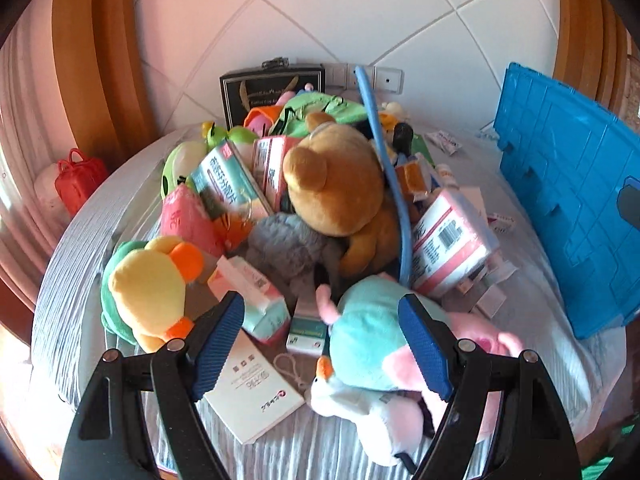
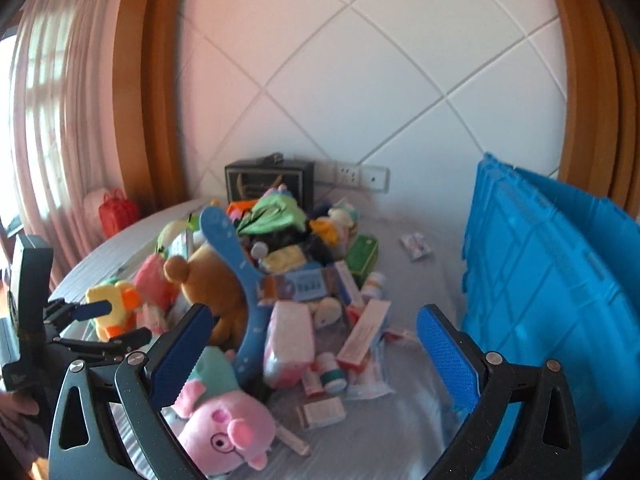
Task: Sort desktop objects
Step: 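Move both tools back over the pile of items, then grasp the white plush goose with the left tool while the right tool grasps the pink pig plush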
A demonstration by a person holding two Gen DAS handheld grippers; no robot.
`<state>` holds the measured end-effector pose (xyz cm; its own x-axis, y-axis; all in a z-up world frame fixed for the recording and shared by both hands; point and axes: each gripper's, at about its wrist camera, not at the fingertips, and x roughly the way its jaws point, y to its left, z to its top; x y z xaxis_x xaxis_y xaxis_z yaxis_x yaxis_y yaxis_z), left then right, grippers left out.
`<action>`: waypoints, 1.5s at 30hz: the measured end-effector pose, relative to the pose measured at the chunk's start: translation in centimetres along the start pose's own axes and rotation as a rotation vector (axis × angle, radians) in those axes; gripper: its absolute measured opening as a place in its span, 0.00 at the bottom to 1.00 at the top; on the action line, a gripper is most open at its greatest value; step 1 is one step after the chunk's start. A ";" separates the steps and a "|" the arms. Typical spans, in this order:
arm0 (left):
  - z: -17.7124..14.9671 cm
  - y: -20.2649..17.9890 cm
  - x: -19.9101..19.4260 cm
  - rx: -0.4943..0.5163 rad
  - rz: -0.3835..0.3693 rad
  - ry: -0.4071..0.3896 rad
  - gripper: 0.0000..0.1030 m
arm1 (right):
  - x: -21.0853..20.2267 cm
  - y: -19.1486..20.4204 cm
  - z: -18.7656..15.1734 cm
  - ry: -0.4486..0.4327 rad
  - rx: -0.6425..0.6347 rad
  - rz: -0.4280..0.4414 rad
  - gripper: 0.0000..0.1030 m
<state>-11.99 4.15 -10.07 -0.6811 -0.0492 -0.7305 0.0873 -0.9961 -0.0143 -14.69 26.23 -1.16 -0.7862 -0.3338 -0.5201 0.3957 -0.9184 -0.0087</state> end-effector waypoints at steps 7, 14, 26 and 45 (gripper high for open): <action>-2.5 1.1 2.0 0.091 -0.067 0.117 0.77 | 4.6 2.2 -4.6 0.216 0.005 0.036 1.00; -4.6 0.6 4.1 0.172 -0.241 0.243 0.77 | 5.4 3.5 -6.8 0.292 0.087 -0.068 1.00; -8.8 -2.5 6.6 -0.044 -0.221 0.323 0.77 | 3.8 2.0 -8.8 0.361 0.058 -0.065 1.00; -6.2 0.1 0.8 0.022 0.046 0.097 0.48 | 7.9 4.5 -7.9 0.409 -0.085 0.155 1.00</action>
<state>-8.04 4.48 -14.91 -0.6034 -0.0882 -0.7926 0.0998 -0.9944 0.0347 -15.38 21.09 -12.07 -0.4684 -0.3390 -0.8159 0.5450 -0.8377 0.0352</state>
